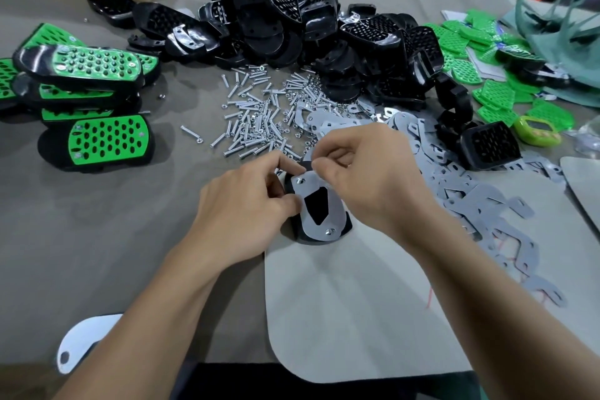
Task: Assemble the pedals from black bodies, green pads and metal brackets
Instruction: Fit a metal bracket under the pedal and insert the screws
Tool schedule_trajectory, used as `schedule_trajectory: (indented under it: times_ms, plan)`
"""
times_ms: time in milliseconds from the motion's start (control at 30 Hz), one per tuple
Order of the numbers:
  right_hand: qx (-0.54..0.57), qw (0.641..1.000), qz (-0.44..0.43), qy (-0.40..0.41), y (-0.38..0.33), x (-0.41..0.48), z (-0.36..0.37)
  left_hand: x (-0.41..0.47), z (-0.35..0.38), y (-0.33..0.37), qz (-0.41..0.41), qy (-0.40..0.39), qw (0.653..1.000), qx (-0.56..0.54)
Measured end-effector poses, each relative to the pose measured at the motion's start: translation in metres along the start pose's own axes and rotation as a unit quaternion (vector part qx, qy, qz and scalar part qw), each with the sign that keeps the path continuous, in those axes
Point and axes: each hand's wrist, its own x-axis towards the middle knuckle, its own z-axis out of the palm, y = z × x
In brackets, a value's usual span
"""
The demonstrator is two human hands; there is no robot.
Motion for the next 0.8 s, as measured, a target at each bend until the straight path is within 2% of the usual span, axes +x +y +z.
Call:
schedule_trajectory:
  times_ms: [200, 300, 500, 800]
  plan:
    - [-0.148, 0.981, -0.077, -0.098, -0.017, 0.007, 0.0, 0.002, -0.001, 0.002, -0.015, -0.003, 1.0, 0.01]
    - [-0.2, 0.965, -0.123, -0.116, -0.022, 0.01, 0.001, 0.002, -0.001, 0.002, -0.017, -0.005, 1.0, 0.017]
    - [-0.188, 0.963, -0.115, -0.153, -0.023, 0.013, -0.002, 0.003, -0.001, 0.001, -0.008, -0.015, 1.0, 0.021]
    - [-0.214, 0.956, -0.135, -0.146, -0.027, 0.007, 0.006, 0.003, -0.001, 0.001, -0.01, -0.011, 1.0, 0.023]
